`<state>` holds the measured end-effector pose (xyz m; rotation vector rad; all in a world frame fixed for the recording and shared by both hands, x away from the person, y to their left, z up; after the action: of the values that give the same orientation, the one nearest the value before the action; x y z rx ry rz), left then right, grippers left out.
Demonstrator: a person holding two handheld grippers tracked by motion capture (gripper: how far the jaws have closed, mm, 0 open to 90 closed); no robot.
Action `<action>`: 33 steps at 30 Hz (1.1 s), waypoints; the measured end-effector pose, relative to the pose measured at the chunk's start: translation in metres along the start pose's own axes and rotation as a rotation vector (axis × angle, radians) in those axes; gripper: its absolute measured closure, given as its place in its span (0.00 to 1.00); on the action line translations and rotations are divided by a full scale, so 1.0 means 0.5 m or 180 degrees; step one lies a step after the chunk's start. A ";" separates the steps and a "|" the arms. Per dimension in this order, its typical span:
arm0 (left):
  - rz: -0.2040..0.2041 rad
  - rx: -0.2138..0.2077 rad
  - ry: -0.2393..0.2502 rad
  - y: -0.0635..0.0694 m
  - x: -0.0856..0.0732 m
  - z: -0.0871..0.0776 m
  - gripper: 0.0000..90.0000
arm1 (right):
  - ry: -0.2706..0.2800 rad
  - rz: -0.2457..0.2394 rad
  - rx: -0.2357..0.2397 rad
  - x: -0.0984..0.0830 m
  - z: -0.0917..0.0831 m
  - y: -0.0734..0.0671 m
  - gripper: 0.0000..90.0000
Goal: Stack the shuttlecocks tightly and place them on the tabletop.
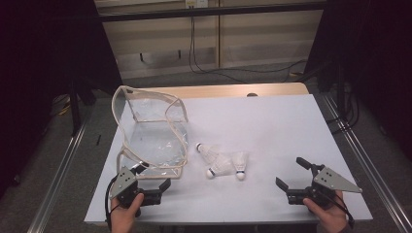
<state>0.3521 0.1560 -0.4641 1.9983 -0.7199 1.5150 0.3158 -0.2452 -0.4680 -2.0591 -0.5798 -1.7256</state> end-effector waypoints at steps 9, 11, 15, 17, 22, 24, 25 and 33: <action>-0.0016 -0.0239 -0.0097 0.028 -0.008 0.008 0.01 | 0.0004 -0.0010 -0.0026 0.002 0.000 0.006 0.00; -0.0004 -0.0260 -0.0109 0.034 -0.009 0.011 0.01 | 0.0011 -0.0006 -0.0023 0.003 0.000 0.006 0.00; -0.0050 -0.0326 -0.0111 0.043 -0.008 0.010 0.01 | 0.0018 -0.0001 -0.0040 0.004 -0.001 0.008 0.00; -0.0041 -0.0366 -0.0117 0.046 -0.009 0.009 0.01 | 0.0015 -0.0005 -0.0036 0.004 -0.001 0.008 0.00; -0.0022 -0.0542 -0.0196 0.074 -0.014 0.014 0.02 | 0.0025 -0.0021 -0.0009 0.006 -0.001 0.006 0.00; 0.0017 -0.0593 -0.0227 0.086 -0.013 0.023 0.02 | 0.0022 -0.0031 0.0002 0.005 -0.003 0.005 0.00; 0.0017 -0.0593 -0.0227 0.086 -0.013 0.023 0.02 | 0.0022 -0.0031 0.0002 0.005 -0.003 0.005 0.00; 0.0012 -0.0705 -0.0259 0.108 -0.013 0.037 0.03 | 0.0036 -0.0028 -0.0010 0.007 -0.008 0.008 0.01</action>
<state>0.3263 0.1050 -0.4699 1.9004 -0.8845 1.3003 0.3154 -0.2505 -0.4639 -2.0506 -0.5838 -1.7431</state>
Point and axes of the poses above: each handheld gripper's, and its own axes: z roughly forward along the jaws, x roughly out of its top, y roughly to its right, the point moved 9 cm from there along z, roughly forward along the jaws, and after that the axes turned 2 degrees about y, right-handed, at the moved point
